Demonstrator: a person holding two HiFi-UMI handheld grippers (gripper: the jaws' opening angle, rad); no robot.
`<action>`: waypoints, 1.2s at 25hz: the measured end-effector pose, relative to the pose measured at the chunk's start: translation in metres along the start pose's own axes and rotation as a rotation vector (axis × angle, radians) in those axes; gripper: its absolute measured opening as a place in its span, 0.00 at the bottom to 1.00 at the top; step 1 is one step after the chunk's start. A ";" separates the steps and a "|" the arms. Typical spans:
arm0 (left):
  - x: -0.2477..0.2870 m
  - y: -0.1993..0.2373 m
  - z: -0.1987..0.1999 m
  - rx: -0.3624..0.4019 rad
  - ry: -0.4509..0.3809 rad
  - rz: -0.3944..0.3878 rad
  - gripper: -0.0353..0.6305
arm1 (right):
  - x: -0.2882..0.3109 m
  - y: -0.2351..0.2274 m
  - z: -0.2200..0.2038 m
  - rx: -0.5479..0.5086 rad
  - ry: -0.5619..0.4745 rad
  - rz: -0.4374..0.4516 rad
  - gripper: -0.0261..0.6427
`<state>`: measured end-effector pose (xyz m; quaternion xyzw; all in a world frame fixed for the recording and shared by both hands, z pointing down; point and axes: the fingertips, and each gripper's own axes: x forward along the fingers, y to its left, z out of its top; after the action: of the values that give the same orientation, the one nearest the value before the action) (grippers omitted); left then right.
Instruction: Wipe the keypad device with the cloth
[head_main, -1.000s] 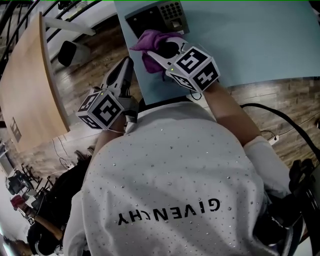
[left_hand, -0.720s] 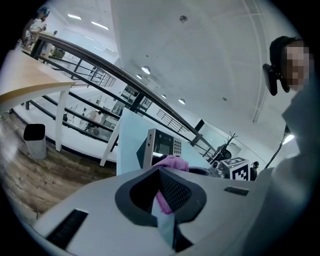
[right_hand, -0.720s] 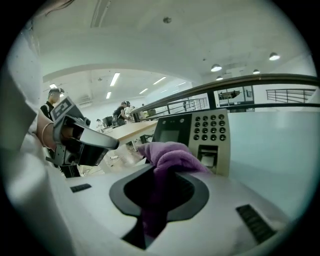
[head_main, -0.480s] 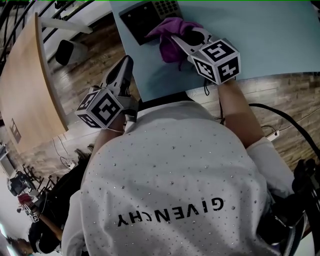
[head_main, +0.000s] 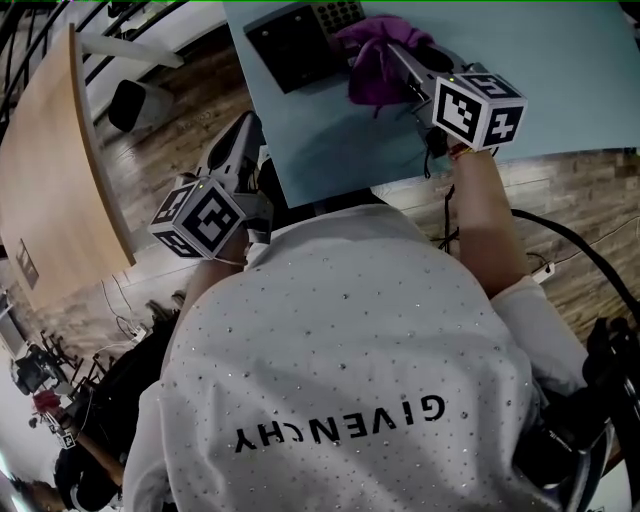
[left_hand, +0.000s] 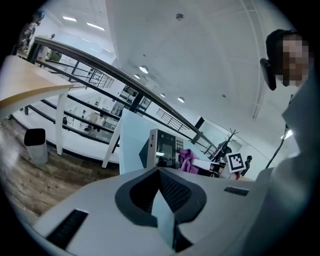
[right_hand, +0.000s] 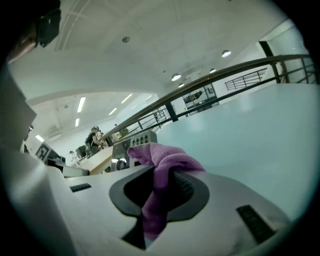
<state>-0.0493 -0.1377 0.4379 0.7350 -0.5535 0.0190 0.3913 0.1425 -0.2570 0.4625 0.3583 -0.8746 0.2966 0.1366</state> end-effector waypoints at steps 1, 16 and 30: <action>-0.001 0.003 0.001 0.003 0.000 0.012 0.05 | -0.002 -0.001 0.010 0.027 -0.035 0.006 0.14; 0.013 0.030 0.047 -0.003 -0.026 -0.102 0.05 | 0.025 -0.004 0.064 0.391 -0.265 -0.057 0.14; 0.079 0.058 0.093 0.090 0.147 -0.394 0.05 | -0.005 -0.007 -0.027 0.723 -0.357 -0.365 0.14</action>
<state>-0.1043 -0.2611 0.4415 0.8424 -0.3675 0.0204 0.3936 0.1520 -0.2418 0.4844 0.5771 -0.6469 0.4881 -0.1005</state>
